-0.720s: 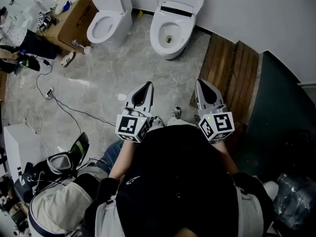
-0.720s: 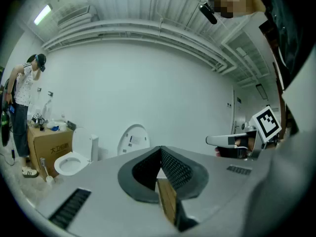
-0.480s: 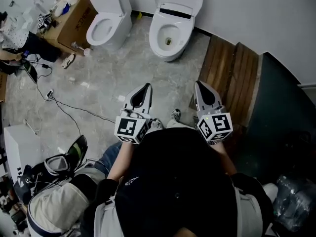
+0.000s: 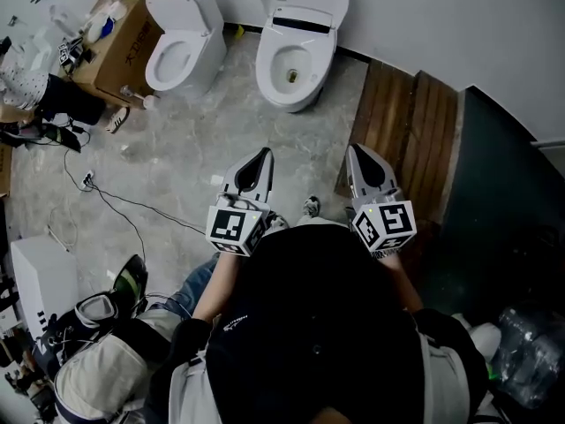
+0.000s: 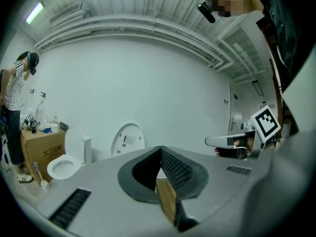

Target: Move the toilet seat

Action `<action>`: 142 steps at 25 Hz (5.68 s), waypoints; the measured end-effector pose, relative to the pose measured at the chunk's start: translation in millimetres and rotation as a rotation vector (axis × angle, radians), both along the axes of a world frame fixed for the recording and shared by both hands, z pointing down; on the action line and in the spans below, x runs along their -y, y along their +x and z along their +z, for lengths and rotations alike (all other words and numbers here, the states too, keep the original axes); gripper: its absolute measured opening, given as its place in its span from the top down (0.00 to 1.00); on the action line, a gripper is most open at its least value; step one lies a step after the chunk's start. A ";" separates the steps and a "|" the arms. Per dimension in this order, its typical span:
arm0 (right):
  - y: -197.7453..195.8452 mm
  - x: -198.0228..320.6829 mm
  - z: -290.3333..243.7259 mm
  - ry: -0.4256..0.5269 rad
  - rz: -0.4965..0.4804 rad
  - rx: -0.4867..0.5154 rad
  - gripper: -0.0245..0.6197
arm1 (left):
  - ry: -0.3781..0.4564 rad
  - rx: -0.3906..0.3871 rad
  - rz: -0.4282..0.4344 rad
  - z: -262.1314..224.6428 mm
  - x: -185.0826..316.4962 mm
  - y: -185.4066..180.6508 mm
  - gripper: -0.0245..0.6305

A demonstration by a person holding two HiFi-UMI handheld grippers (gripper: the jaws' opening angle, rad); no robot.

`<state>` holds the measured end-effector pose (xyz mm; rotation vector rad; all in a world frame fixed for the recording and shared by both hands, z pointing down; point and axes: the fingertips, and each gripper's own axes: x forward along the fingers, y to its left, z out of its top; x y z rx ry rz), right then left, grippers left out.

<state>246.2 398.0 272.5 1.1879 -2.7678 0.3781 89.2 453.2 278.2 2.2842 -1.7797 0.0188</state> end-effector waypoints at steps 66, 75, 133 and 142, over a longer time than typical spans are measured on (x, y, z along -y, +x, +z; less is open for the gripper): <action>-209.7 282.6 138.7 -0.076 0.008 -0.195 0.95 | -0.145 0.146 0.454 121.1 326.0 -142.4 0.95; -201.1 299.0 213.8 -0.167 0.036 -0.196 0.95 | -0.211 0.188 0.489 191.4 347.6 -126.2 0.95; -243.7 287.4 658.8 -0.253 -0.861 -1.035 0.55 | -0.543 0.970 1.375 648.8 338.8 -110.2 0.53; -241.0 279.2 694.9 -0.264 -0.949 -1.148 0.55 | -0.567 1.115 1.461 681.5 343.0 -122.5 0.53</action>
